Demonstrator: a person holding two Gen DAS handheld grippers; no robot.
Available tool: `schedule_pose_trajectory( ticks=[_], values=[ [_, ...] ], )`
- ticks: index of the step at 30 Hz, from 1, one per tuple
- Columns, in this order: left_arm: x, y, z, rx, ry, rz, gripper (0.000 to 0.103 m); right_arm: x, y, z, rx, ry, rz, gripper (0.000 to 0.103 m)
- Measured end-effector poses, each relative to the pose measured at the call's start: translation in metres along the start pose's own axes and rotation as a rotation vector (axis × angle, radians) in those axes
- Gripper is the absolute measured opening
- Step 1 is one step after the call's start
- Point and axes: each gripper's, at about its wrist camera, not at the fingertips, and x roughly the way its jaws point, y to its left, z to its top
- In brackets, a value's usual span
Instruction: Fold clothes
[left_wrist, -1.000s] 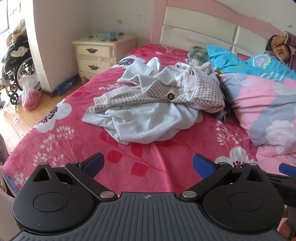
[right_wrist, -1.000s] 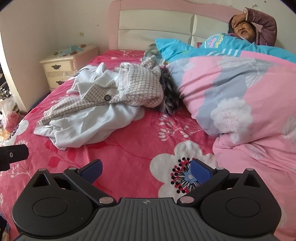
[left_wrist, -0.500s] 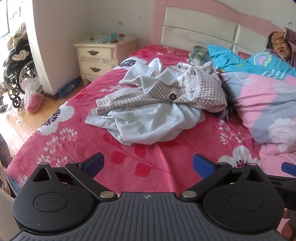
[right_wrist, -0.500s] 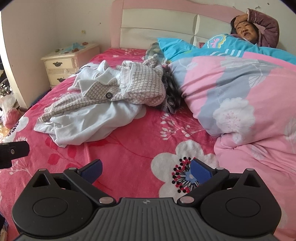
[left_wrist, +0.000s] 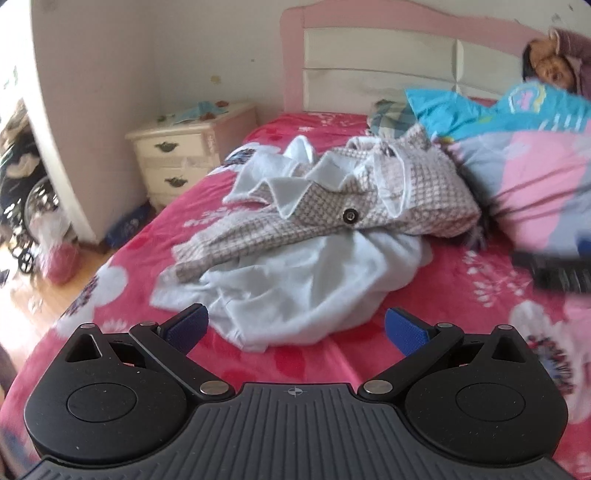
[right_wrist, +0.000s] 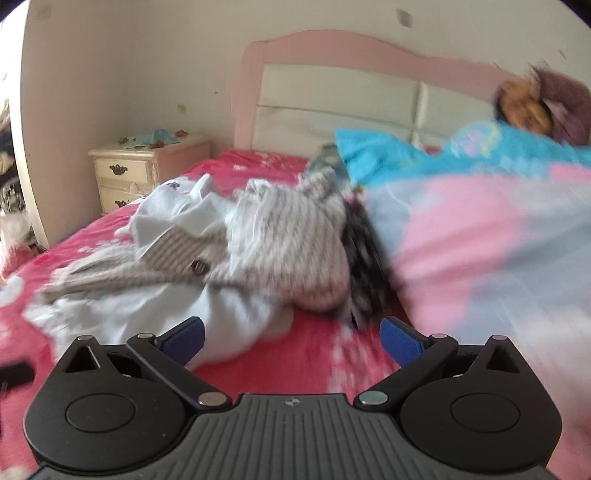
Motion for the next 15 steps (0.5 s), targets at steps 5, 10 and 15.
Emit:
schedule_pose_trajectory(
  ticks=[5, 10, 15],
  values=[
    [0.059, -0.001, -0.003, 0.009, -0.015, -0.048, 0.103, 0.101, 0.016, 0.047, -0.078, -0.068, -0.009, 0.103],
    [0.085, 0.001, 0.009, -0.014, -0.025, -0.078, 0.103, 0.193, 0.019, 0.077, -0.062, 0.039, -0.036, 0.102],
    [0.110, 0.003, 0.020, -0.038, -0.035, -0.108, 0.103, 0.230, -0.007, 0.069, -0.005, 0.213, -0.038, 0.068]
  ],
)
